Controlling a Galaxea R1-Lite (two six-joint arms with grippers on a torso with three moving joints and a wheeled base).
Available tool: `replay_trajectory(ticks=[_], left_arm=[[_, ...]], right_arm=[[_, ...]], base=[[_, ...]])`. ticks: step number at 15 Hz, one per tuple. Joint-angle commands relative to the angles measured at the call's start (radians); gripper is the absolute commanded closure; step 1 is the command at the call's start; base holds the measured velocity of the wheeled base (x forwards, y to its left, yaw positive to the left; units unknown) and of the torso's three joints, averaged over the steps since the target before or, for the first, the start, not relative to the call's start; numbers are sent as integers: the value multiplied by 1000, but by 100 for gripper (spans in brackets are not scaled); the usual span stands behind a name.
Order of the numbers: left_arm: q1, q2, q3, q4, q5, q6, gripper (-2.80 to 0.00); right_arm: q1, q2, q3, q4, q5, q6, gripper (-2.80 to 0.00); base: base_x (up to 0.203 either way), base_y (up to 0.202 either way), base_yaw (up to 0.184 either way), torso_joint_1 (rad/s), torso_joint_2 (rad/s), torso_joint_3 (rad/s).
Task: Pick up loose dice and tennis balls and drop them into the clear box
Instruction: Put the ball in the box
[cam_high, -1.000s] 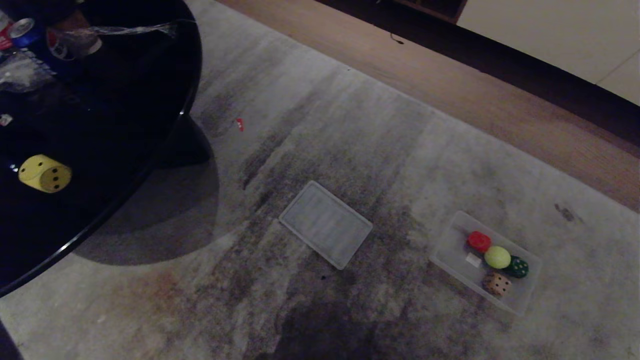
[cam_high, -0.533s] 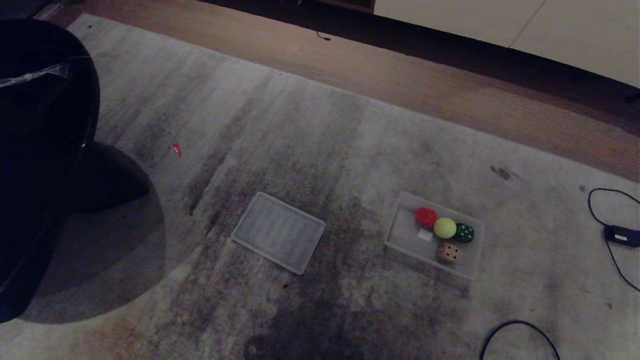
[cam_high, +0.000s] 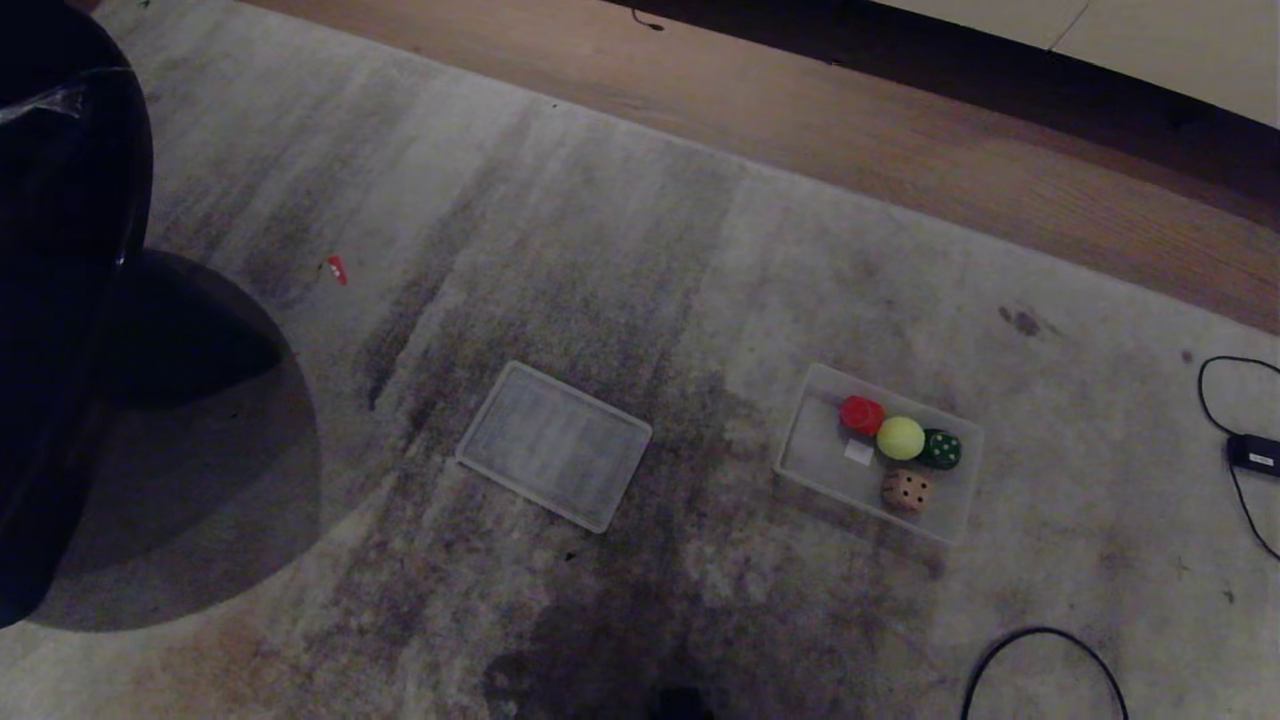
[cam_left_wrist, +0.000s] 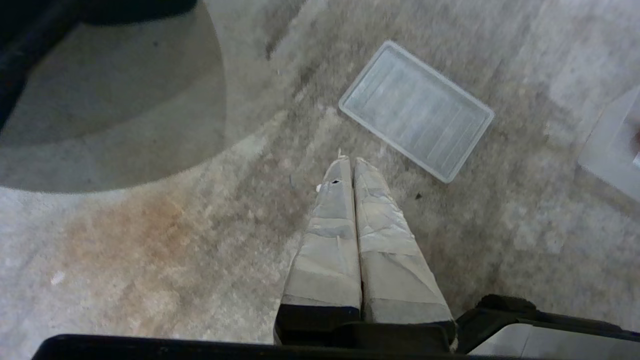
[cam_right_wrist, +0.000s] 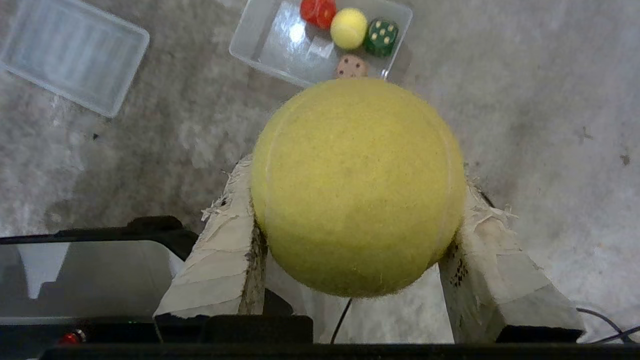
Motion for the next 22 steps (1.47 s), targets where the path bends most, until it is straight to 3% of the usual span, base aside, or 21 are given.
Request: replay_trajectory(ticks=[1,22], left_arm=[[0,2,2,0,1,-1,0],[0,2,2,-2,0,-1,0]], right_arm=[[1,2,0,1,0,0,0],[1,2,0,1,0,0,0]], base=[[0,0,0,1,9,-203],[0,0,0,3,2,-198]])
